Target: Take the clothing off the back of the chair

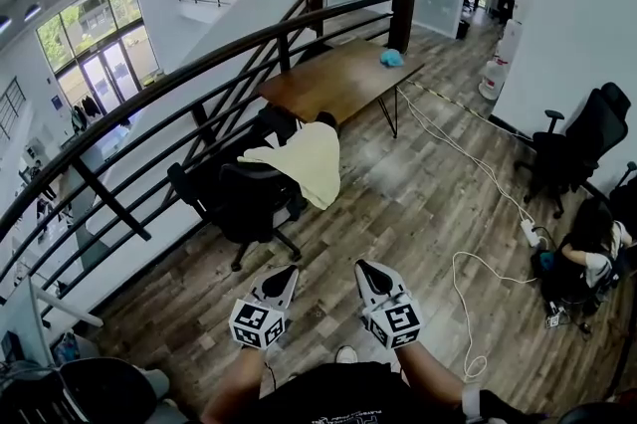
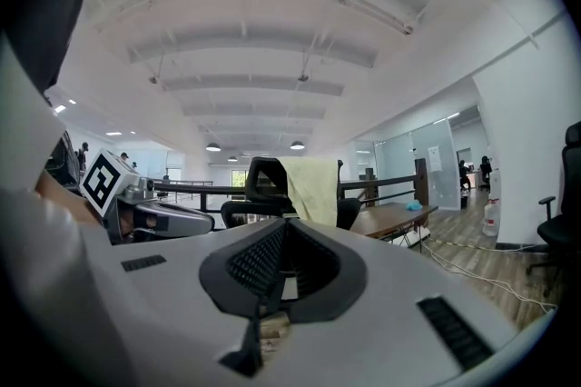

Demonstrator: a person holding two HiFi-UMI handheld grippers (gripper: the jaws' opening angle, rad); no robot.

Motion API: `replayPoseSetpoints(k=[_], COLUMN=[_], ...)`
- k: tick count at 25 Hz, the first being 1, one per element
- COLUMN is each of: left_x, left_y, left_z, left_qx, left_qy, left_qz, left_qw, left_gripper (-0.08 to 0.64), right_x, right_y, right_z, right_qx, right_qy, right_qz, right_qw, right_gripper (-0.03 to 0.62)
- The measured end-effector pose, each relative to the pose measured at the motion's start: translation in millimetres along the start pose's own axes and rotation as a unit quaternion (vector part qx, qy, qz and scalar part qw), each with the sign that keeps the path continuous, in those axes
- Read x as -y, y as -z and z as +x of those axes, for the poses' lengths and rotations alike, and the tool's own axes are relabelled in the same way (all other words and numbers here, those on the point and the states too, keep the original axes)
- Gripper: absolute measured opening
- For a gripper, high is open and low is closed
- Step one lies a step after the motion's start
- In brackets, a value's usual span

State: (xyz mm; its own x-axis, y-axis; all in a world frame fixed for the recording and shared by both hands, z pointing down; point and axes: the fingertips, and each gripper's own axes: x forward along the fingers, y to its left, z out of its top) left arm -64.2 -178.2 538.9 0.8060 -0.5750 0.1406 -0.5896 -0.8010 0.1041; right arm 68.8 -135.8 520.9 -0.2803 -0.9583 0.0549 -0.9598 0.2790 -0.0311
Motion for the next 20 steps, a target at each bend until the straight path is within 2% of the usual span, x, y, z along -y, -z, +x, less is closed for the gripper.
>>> replayPoseSetpoints(k=[13,20], left_x=[12,-3], left_y=[8,2], left_z=[50,68], left_qx=[-0.023,-0.026], left_qy=[-0.022,-0.025], left_qz=[-0.01,-0.007], left_qw=[0.9994,0.9993], left_gripper=[0.014,0.014], right_x=[51,58], right_y=[10,7], right_z=[14,35], right_qx=[-0.011,-0.001], right_qy=[-0.036,-0.047], right_qz=[0.025,0.028], right_qw=[0.999,0.998], right_gripper=[0.021,0.022])
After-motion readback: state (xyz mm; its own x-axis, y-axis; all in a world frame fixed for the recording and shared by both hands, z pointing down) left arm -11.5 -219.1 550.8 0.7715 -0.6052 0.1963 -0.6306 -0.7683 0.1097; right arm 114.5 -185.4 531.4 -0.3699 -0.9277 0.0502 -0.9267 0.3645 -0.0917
